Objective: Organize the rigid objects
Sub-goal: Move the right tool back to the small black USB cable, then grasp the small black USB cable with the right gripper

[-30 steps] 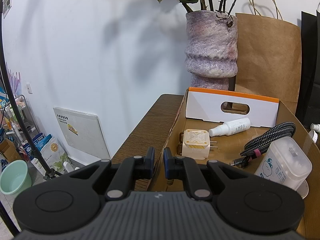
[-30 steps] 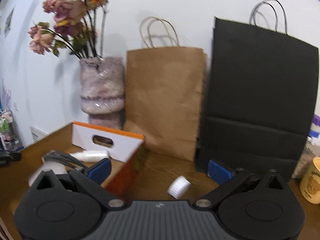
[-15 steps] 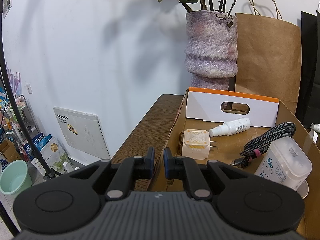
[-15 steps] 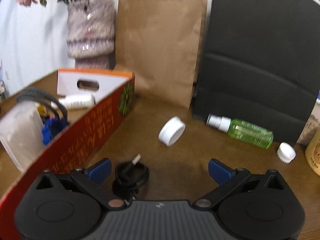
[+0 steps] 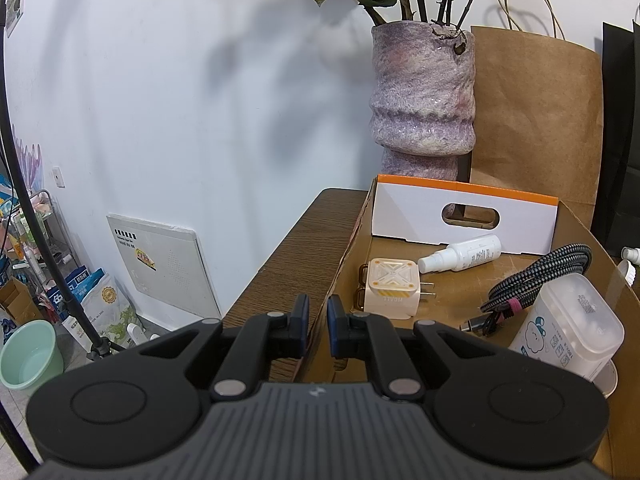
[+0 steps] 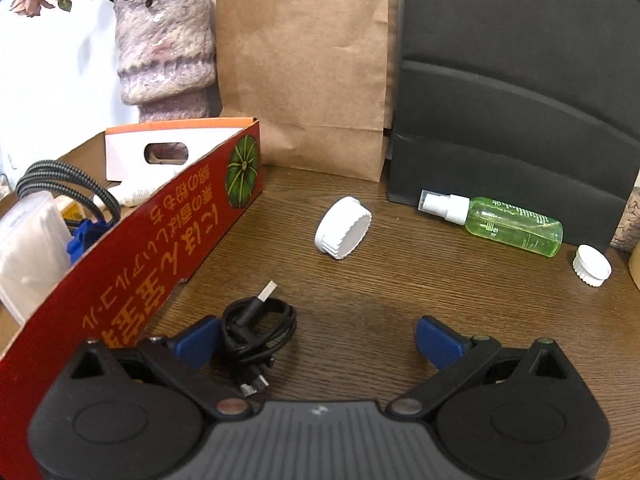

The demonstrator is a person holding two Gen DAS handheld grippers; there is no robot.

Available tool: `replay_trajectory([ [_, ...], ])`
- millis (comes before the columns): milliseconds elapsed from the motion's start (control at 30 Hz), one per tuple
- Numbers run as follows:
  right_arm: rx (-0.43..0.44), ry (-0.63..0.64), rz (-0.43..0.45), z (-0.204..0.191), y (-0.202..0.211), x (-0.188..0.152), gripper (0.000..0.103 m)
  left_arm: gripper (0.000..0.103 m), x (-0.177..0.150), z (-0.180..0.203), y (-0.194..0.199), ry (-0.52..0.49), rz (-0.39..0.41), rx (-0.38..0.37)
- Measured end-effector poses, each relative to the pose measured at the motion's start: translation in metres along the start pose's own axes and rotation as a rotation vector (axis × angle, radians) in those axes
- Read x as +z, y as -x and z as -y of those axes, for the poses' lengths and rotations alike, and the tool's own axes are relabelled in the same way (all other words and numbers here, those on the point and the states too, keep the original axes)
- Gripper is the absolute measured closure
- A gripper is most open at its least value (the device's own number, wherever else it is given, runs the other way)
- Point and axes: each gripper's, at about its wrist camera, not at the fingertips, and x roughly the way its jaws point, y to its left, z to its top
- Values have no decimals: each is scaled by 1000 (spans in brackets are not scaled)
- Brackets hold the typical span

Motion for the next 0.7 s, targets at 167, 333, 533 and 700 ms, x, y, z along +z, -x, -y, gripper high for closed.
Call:
replay_trajectory([
  [167,1,0,1,0,0,0,0,92,0,0,0,0,0,0],
  [333,26,15,33,-3,5,0,33,92,0,0,0,0,0,0],
  [533,39,28,50,-5,9,1,66,92,0,0,0,0,0,0],
  [700,35,28,54,-6,9,1,67,92,0,0,0,0,0,0],
])
